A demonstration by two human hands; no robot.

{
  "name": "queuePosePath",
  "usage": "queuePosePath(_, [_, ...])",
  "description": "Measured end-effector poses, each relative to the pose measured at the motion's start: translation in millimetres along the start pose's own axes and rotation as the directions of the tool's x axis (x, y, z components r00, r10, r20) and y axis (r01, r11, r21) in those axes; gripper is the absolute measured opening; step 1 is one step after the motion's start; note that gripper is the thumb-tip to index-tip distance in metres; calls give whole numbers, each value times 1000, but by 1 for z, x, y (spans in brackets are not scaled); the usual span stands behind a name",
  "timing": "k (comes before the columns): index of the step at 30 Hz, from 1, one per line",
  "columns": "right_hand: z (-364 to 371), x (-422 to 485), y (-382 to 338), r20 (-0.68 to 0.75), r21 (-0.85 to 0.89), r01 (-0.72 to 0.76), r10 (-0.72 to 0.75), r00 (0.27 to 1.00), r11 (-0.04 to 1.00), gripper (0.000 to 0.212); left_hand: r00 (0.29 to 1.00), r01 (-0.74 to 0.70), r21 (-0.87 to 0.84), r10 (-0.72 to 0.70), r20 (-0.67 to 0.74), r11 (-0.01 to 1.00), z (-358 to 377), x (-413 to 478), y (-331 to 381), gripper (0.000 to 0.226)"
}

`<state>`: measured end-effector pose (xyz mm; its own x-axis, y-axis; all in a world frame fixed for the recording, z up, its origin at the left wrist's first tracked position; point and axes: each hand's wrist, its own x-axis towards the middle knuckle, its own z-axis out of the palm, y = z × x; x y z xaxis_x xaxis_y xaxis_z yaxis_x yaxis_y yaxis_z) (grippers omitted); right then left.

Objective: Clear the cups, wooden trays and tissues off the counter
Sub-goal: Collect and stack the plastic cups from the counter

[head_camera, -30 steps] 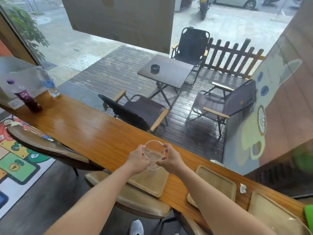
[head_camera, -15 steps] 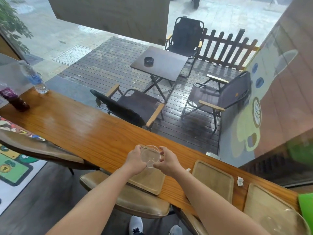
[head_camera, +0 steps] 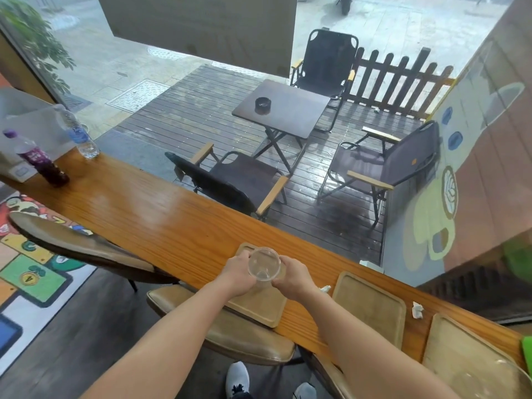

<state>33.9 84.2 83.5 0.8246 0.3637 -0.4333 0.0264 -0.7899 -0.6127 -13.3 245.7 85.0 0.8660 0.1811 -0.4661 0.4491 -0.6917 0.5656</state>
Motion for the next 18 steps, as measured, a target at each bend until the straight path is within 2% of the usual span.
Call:
queuePosePath(5, [-12,-2,2,-52,-26,-50,48,997,998,53,997,-27,124,37,-73,992,-10,-3,11,41])
queuePosePath(10, [-41,-12,12,-170,-47,-55,46,984,997,41,980,-128,217,157,-124,968,-14,2,49,29])
queuePosePath(14, [-70,-33,41,-265,-70,-120,98,959,990,34,962,-229,285,260,-78,931,6,7,95,24])
queuePosePath(18, [-95,-65,91,-319,5,-237,226,920,972,25,932,-344,370,362,22,863,46,8,148,25])
